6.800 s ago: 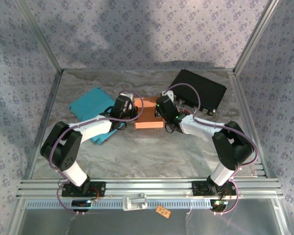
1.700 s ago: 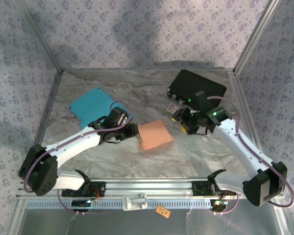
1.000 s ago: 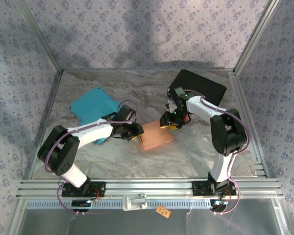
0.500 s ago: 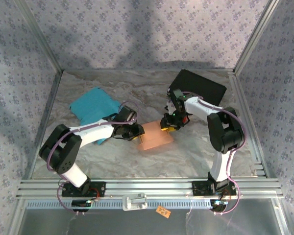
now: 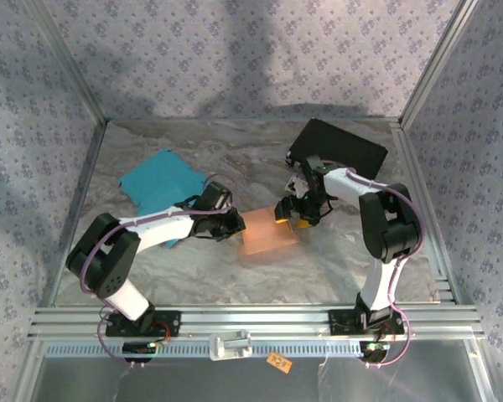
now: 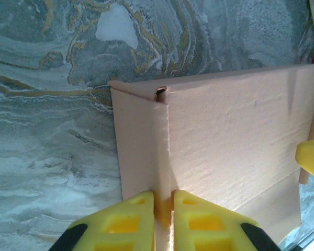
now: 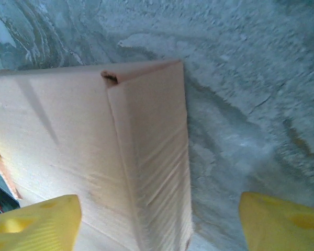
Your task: Fold the paper box
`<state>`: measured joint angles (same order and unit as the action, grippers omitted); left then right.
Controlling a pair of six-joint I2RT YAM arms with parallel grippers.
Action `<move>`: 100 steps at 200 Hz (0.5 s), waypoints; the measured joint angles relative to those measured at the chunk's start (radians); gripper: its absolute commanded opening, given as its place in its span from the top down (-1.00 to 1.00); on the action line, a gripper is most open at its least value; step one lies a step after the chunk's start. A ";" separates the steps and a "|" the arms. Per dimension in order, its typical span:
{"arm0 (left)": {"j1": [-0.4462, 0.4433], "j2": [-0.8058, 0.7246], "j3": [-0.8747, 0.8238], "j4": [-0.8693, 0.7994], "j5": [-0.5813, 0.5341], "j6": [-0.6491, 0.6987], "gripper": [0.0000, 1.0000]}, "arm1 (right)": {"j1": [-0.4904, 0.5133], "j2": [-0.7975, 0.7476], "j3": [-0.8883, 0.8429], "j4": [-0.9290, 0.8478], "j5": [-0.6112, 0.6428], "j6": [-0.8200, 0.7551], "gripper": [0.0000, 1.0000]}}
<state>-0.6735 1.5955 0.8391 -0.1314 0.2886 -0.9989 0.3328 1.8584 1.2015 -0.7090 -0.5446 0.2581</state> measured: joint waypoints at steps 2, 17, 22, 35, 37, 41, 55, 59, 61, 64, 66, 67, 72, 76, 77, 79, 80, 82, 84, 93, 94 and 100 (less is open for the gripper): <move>0.000 -0.001 -0.001 0.002 0.000 0.001 0.82 | -0.002 -0.001 -0.002 0.003 -0.002 -0.003 -0.85; 0.007 -0.008 -0.015 0.016 0.008 0.008 0.83 | -0.024 -0.008 -0.016 0.029 -0.027 0.013 -0.98; 0.011 -0.011 -0.021 0.023 0.012 0.011 0.84 | -0.029 -0.009 -0.019 0.037 -0.035 0.011 -0.98; 0.020 -0.017 -0.038 0.046 0.027 0.016 0.87 | -0.032 -0.016 -0.022 0.053 -0.054 0.018 -0.98; 0.021 -0.018 -0.040 0.048 0.028 0.017 0.88 | -0.032 -0.017 -0.022 0.056 -0.056 0.018 -0.98; 0.026 -0.020 -0.047 0.056 0.035 0.019 0.88 | -0.031 -0.019 -0.022 0.061 -0.063 0.019 -0.98; 0.038 -0.030 -0.065 0.073 0.047 0.023 0.89 | -0.027 -0.026 -0.022 0.072 -0.079 0.022 -0.98; 0.042 -0.033 -0.070 0.076 0.050 0.026 0.89 | -0.026 -0.026 -0.023 0.074 -0.082 0.022 -0.98; 0.044 -0.034 -0.072 0.078 0.051 0.027 0.89 | -0.026 -0.026 -0.023 0.074 -0.084 0.022 -0.98; 0.046 -0.036 -0.076 0.080 0.054 0.029 0.89 | -0.026 -0.026 -0.023 0.076 -0.088 0.022 -0.98; 0.048 -0.037 -0.078 0.082 0.056 0.030 0.90 | -0.026 -0.026 -0.023 0.077 -0.091 0.022 -0.98; 0.049 -0.037 -0.079 0.083 0.056 0.030 0.90 | -0.026 -0.026 -0.023 0.077 -0.092 0.022 -0.98; 0.054 -0.040 -0.085 0.085 0.061 0.033 0.90 | -0.027 -0.026 -0.026 0.083 -0.098 0.022 -0.98; 0.058 -0.042 -0.090 0.089 0.064 0.034 0.90 | -0.028 -0.026 -0.029 0.087 -0.103 0.023 -0.98; 0.059 -0.043 -0.091 0.090 0.065 0.034 0.90 | -0.029 -0.026 -0.029 0.088 -0.106 0.023 -0.98; 0.061 -0.044 -0.093 0.092 0.066 0.037 0.90 | -0.030 -0.026 -0.031 0.089 -0.111 0.023 -0.98; 0.061 -0.044 -0.094 0.093 0.067 0.037 0.90 | -0.031 -0.026 -0.031 0.090 -0.113 0.023 -0.98; 0.063 -0.045 -0.096 0.096 0.068 0.037 0.90 | -0.031 -0.026 -0.033 0.092 -0.116 0.023 -0.98; 0.065 -0.047 -0.098 0.098 0.068 0.039 0.90 | -0.032 -0.026 -0.033 0.092 -0.120 0.023 -0.98; 0.071 -0.050 -0.107 0.107 0.073 0.045 0.90 | -0.031 -0.026 -0.035 0.094 -0.138 0.026 -0.98; 0.072 -0.051 -0.108 0.107 0.074 0.045 0.90 | -0.031 -0.026 -0.035 0.094 -0.140 0.026 -0.98; 0.075 -0.052 -0.112 0.111 0.079 0.048 0.90 | -0.029 -0.026 -0.035 0.098 -0.151 0.026 -0.98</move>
<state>-0.5983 1.5436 0.7273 -0.0204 0.3676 -0.9508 0.3038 1.8324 1.1667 -0.6106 -0.6960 0.2840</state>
